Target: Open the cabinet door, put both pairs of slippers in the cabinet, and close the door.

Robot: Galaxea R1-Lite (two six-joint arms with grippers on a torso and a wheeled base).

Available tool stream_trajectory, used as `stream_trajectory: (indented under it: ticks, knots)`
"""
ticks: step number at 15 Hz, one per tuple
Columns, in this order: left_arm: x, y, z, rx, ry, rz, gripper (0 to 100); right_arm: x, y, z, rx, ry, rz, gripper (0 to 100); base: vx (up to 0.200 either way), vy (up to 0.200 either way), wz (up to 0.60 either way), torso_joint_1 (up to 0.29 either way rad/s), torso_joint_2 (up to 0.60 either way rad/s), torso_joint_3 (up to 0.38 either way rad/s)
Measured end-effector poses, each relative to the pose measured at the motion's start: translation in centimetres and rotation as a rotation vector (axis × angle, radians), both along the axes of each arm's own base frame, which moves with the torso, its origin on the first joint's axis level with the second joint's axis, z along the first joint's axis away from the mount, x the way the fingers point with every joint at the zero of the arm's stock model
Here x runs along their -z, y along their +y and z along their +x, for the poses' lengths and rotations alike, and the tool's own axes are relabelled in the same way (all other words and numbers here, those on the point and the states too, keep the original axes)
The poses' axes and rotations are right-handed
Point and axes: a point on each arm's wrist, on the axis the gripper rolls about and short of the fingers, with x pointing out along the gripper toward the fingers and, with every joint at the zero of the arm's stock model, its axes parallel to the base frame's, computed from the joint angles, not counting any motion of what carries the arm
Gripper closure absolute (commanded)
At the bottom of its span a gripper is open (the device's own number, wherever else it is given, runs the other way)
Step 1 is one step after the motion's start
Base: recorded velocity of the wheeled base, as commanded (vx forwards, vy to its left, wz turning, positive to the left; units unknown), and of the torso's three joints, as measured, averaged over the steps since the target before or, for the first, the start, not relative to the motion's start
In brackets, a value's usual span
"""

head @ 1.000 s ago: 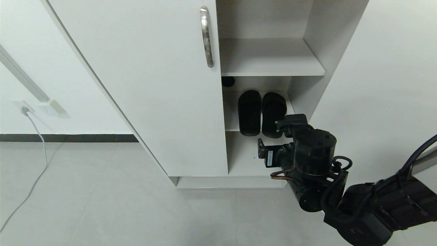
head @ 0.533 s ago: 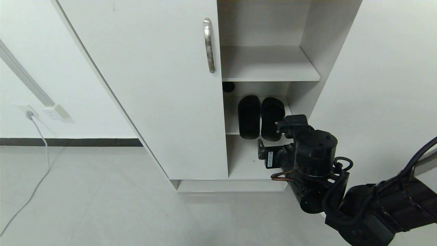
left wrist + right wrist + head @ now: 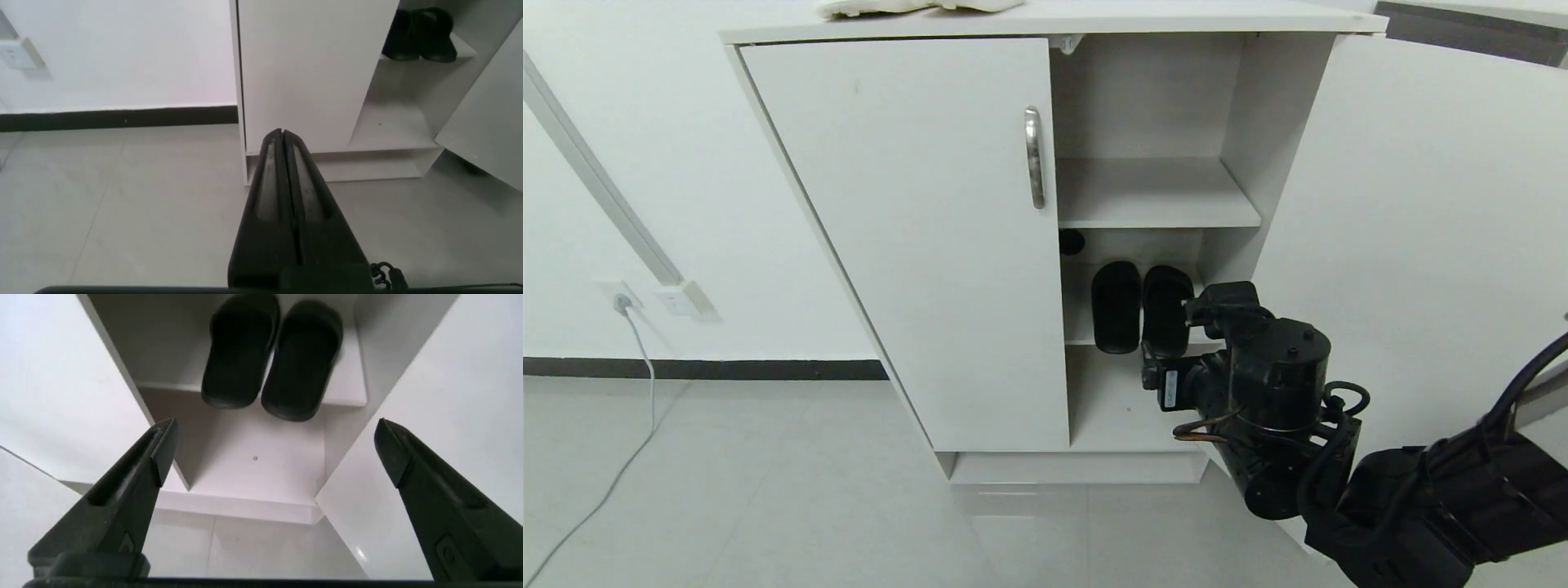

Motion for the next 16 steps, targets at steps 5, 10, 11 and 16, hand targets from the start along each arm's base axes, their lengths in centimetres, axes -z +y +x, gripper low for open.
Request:
stream_trajectory:
  ticks: [5, 10, 11, 16]
  knots:
    - [0.0, 0.0, 0.0, -0.001, 0.0, 0.002, 100, 0.6, -0.2, -0.2, -0.022, 0.018, -0.014, 0, 0.0, 0.0, 0.0, 0.003, 0.0, 0.179]
    - [0.0, 0.0, 0.0, -0.002, 0.0, -0.002, 100, 1.5, -0.6, -0.7, -0.085, 0.032, -0.024, 0, 0.0, 0.0, 0.0, 0.0, 0.0, 0.0]
    - [0.0, 0.0, 0.0, -0.002, 0.0, -0.003, 100, 1.5, -0.6, -0.8, -0.087, 0.033, -0.024, 0, 0.0, 0.0, 0.0, 0.0, 0.0, 0.0]
    - [0.0, 0.0, 0.0, -0.002, -0.001, -0.003, 100, 1.7, -0.7, -0.9, -0.09, 0.039, -0.03, 0, 0.0, 0.08, 0.0, 0.003, 0.0, 0.002]
